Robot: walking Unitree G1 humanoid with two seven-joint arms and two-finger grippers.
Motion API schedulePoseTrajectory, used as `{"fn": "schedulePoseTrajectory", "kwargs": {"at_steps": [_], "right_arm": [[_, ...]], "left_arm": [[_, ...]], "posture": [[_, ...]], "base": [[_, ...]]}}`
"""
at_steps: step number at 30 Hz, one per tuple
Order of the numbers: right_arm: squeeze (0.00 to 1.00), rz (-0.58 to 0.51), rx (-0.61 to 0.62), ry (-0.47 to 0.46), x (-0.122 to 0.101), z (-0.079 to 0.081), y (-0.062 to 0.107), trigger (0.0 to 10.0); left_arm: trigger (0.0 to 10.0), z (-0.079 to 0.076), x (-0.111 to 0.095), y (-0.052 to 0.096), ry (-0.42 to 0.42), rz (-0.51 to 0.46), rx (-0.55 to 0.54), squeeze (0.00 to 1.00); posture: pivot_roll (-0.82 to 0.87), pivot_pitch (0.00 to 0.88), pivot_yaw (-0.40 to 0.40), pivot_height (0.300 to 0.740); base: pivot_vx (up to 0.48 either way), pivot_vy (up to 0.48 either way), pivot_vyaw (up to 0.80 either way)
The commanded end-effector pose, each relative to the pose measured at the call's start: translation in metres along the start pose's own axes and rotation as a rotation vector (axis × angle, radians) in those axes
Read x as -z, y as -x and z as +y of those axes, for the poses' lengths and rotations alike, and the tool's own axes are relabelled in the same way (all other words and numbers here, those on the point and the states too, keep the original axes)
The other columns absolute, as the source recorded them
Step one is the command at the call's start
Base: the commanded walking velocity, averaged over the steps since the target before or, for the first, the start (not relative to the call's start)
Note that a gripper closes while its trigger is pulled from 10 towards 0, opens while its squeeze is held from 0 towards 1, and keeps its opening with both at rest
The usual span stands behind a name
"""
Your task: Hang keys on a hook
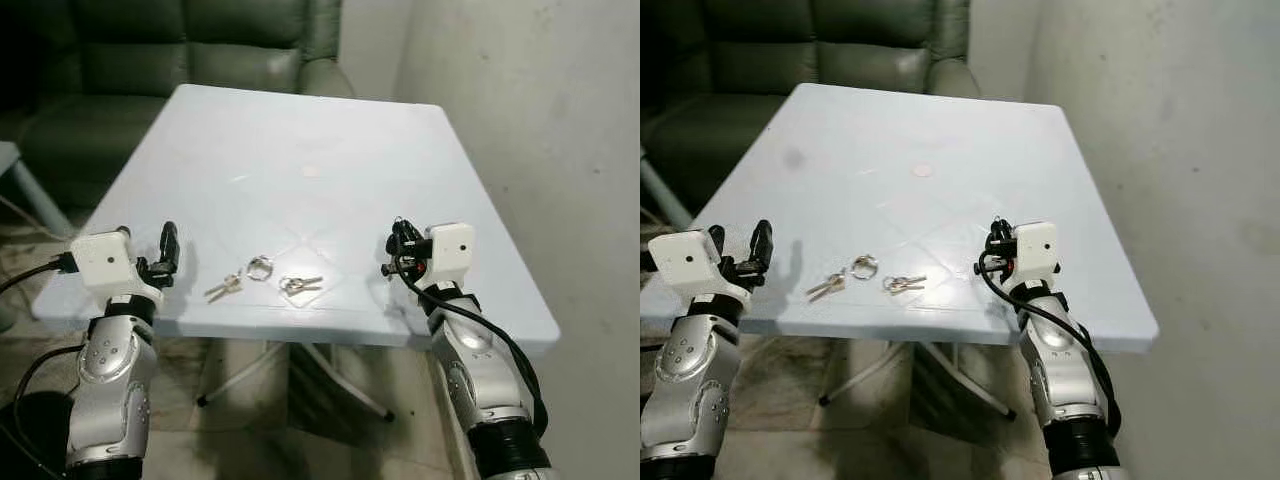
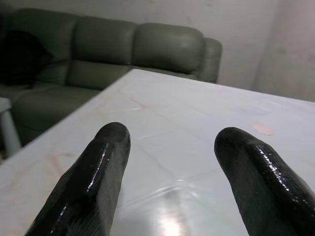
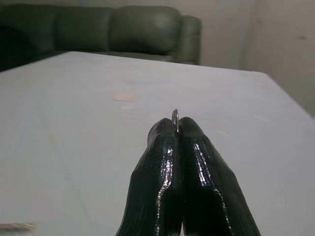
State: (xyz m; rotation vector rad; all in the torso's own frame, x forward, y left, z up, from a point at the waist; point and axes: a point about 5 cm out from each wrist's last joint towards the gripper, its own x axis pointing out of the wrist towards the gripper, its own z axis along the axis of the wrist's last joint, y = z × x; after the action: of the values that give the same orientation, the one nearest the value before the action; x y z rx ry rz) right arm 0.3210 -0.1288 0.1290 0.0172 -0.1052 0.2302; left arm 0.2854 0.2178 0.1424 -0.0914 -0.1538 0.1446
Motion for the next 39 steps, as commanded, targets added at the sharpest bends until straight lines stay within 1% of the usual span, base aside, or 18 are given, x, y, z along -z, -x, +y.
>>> {"fn": "schedulePoseTrajectory", "kwargs": {"at_steps": [1, 8, 27, 39], "right_arm": [[0.0, -0.004, 0.005, 0.006, -0.0028, -0.0025, 0.0005, 10.0], [0.0, 0.001, 0.008, 0.007, -0.0027, -0.0033, 0.001, 10.0], [0.0, 0.008, -0.001, 0.021, -0.0026, -0.0031, 0.0006, 10.0], [0.0, 0.012, -0.017, 0.027, -0.0025, -0.0013, 0.0003, 10.0]], "left_arm": [[10.0, 0.0007, 0.0012, -0.0025, 0.009, 0.014, -0.017, 0.0], [10.0, 0.0006, 0.0006, -0.0045, 0.015, 0.017, -0.024, 0.0], [10.0, 0.0017, 0.0036, -0.0036, 0.022, 0.032, -0.046, 0.0], [10.0, 0.0025, 0.0055, -0.0012, 0.02, 0.038, -0.061, 0.0]], "posture": [[-0.08, 0.0, -0.025, 0.728], [-0.08, 0.0, -0.024, 0.728], [-0.07, 0.0, -0.039, 0.728], [-0.06, 0.0, -0.046, 0.728]], "base": [[0.0, 0.0, -0.76], [0.0, 0.0, -0.77], [0.0, 0.314, -0.77], [0.0, 0.0, -0.77]]}}
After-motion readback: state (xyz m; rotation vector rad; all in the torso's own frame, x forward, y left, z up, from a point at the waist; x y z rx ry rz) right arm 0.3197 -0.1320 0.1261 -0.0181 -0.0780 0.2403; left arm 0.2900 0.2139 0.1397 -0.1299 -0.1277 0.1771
